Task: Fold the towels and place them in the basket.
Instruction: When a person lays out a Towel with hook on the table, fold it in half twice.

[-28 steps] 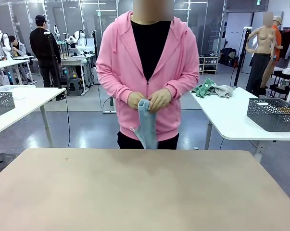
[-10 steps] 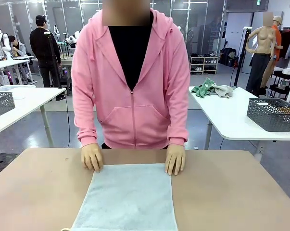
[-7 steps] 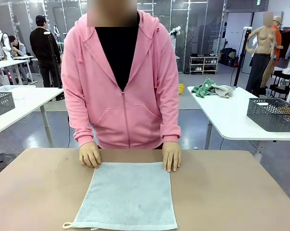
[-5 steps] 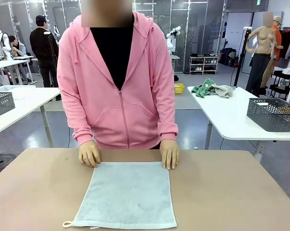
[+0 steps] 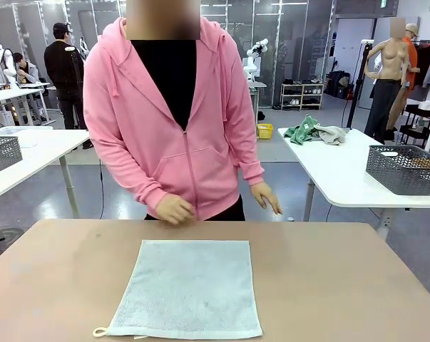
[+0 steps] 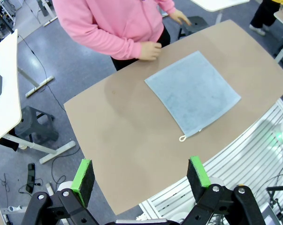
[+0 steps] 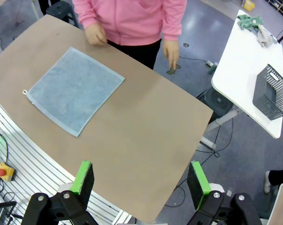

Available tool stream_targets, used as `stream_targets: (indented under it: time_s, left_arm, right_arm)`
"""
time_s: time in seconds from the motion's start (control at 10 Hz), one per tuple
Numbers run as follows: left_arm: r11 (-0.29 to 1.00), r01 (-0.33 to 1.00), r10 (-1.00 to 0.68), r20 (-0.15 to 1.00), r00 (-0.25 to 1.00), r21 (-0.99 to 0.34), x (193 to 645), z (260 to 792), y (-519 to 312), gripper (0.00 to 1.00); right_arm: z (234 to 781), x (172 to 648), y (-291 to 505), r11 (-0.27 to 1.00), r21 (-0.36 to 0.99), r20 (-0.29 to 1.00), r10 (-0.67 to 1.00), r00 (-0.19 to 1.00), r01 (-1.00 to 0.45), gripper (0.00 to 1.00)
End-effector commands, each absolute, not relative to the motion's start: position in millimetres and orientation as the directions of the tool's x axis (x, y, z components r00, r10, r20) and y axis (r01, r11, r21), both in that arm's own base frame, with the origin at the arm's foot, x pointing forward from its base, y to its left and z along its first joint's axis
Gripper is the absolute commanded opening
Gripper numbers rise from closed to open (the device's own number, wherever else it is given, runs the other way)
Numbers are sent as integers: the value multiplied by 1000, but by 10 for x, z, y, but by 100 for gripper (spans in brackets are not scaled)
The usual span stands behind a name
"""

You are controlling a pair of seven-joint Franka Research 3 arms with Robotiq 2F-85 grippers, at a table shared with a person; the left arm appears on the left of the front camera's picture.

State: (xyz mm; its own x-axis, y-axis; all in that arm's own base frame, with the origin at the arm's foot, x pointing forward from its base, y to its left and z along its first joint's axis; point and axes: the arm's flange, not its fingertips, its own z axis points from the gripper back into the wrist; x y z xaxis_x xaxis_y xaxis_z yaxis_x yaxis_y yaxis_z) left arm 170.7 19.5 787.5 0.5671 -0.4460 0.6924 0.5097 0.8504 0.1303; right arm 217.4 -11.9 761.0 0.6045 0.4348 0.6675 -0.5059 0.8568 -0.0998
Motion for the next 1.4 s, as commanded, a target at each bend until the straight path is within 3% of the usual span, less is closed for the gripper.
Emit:
stream_targets:
  time_s: [0.0,0.1,0.3,0.7,0.8,1.0,1.3]
  left_arm:
    - [849,513,-448,694,564,131,1709,7892,189,100]
    - [850,510,-446,692,567,130,1707,7875,195,100]
    - [757,612,-602,608,517,229,1647,7785,-78,100]
    - [362,849,-908,352,228,384,1840,6909,-701,100]
    - [306,884,-936,281,212,354,1912,6622,-787,100]
    - [245,930,-945,283,165,276,2062,6122,-1001,100]
    - [205,933,-960,245,133,296,2145,5679,-1207,100]
  right_arm:
    - [7610,2174,-119,857,-100,667,435,605,-506,100]
    - [7608,2135,-68,814,-109,674,483,559,-571,100]
    - [7506,2095,272,713,-224,611,634,474,-665,100]
    - [6757,2191,1062,447,-339,421,859,292,-828,100]
    - [6516,2244,1194,402,-299,421,870,258,-866,100]
    - [5995,2388,1394,332,-270,362,905,225,-904,100]
    - [5556,2448,1514,291,-249,330,922,201,-924,100]
